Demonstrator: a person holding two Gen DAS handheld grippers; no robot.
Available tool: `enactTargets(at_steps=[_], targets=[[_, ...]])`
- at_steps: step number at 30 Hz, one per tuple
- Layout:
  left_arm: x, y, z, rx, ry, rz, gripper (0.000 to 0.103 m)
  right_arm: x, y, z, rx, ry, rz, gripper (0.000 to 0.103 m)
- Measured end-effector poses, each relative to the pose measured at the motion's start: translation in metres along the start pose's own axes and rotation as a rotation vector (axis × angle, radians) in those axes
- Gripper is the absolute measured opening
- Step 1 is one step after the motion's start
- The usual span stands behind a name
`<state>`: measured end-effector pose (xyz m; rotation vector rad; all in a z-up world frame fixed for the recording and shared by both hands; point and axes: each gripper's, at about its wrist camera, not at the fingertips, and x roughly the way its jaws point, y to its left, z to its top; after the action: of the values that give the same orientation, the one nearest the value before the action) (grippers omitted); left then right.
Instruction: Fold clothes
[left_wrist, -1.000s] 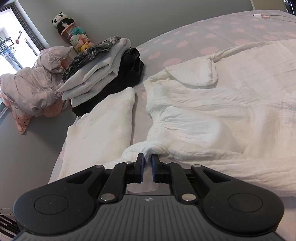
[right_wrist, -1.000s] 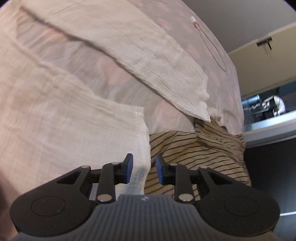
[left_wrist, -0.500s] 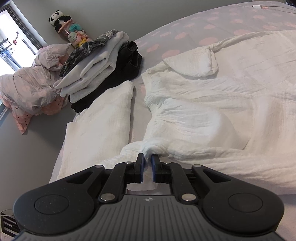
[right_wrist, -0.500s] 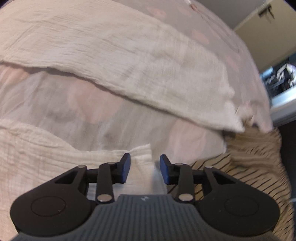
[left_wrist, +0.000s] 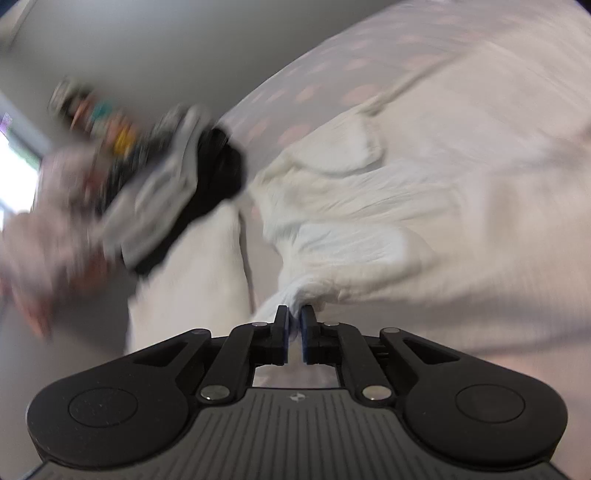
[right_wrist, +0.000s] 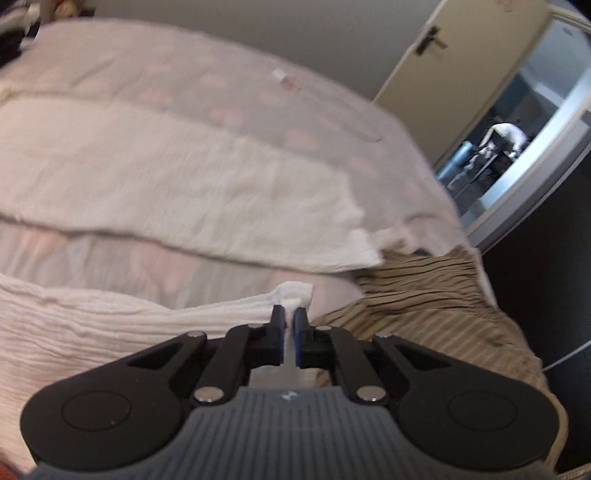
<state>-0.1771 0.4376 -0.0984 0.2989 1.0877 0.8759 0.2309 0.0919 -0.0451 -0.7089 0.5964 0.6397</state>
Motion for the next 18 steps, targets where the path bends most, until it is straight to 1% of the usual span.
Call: enactTargets(at_steps=[3,6,9,12,13,14,15,16,17,18], targets=[[-0.018,-0.002,-0.005,0.149,-0.05,-0.04,0.007,-0.045,-0.016,-0.004,0.042,-0.078,-0.04,0.006],[-0.033,-0.006,-0.013,0.29,-0.101,-0.075,0.007,-0.082,-0.027,-0.018,0.092,-0.121,-0.085,0.006],[-0.041,-0.014,-0.034,0.452,-0.201,-0.083,0.009,-0.11,-0.037,-0.033,0.137,-0.144,-0.142,0.006],[-0.039,-0.022,-0.055,0.603,-0.2,-0.119,0.009,-0.124,-0.051,-0.052,0.198,-0.14,-0.178,0.005],[-0.036,-0.024,-0.061,0.64,-0.195,-0.12,0.012,-0.128,-0.056,-0.059,0.219,-0.138,-0.184,0.005],[-0.034,-0.025,-0.068,0.677,-0.19,-0.12,0.018,-0.13,-0.058,-0.065,0.231,-0.132,-0.182,0.006],[-0.031,-0.027,-0.073,0.705,-0.186,-0.114,0.021,-0.132,-0.06,-0.072,0.243,-0.125,-0.179,0.006],[-0.028,-0.028,-0.079,0.733,-0.19,-0.127,0.023,-0.133,-0.061,-0.077,0.254,-0.119,-0.177,0.006],[-0.023,-0.028,-0.083,0.757,-0.179,-0.15,0.03,-0.133,-0.061,-0.079,0.255,-0.114,-0.178,0.006],[-0.019,-0.029,-0.084,0.765,-0.169,-0.193,0.034,-0.133,-0.06,-0.081,0.256,-0.109,-0.179,0.006]])
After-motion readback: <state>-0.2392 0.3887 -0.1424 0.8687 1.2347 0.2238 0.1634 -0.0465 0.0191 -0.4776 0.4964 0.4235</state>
